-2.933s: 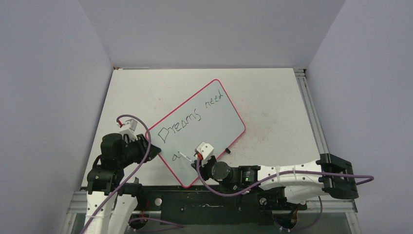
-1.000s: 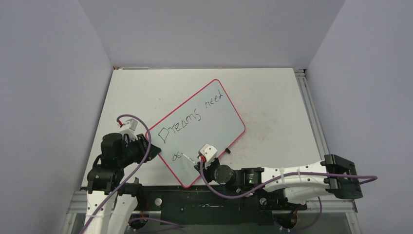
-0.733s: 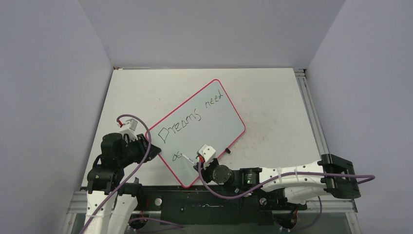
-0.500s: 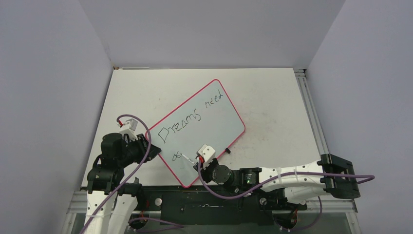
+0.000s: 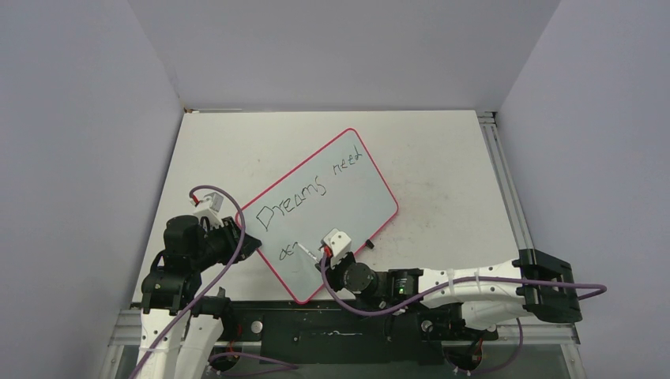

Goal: Write a sentence on the whiteboard

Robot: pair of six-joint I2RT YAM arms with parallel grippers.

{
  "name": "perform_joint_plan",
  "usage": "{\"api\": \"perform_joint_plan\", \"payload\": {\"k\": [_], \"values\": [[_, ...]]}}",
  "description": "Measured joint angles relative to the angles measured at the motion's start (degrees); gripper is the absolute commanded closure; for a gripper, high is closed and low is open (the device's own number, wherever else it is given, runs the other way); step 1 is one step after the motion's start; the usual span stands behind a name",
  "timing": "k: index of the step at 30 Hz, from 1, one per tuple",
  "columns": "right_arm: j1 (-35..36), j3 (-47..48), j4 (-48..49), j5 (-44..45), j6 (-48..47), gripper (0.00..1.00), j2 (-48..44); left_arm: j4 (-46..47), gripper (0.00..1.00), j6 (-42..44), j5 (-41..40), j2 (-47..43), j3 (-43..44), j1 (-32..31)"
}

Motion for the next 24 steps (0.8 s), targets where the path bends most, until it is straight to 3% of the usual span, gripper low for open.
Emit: {"api": "perform_joint_plan", "payload": {"k": [24], "values": [[-0.1,3.3,-0.2,-0.1,-2.4,0.95,-0.2,-0.1,0.75,0.0,0.0,0.0,0.0,0.0]]}}
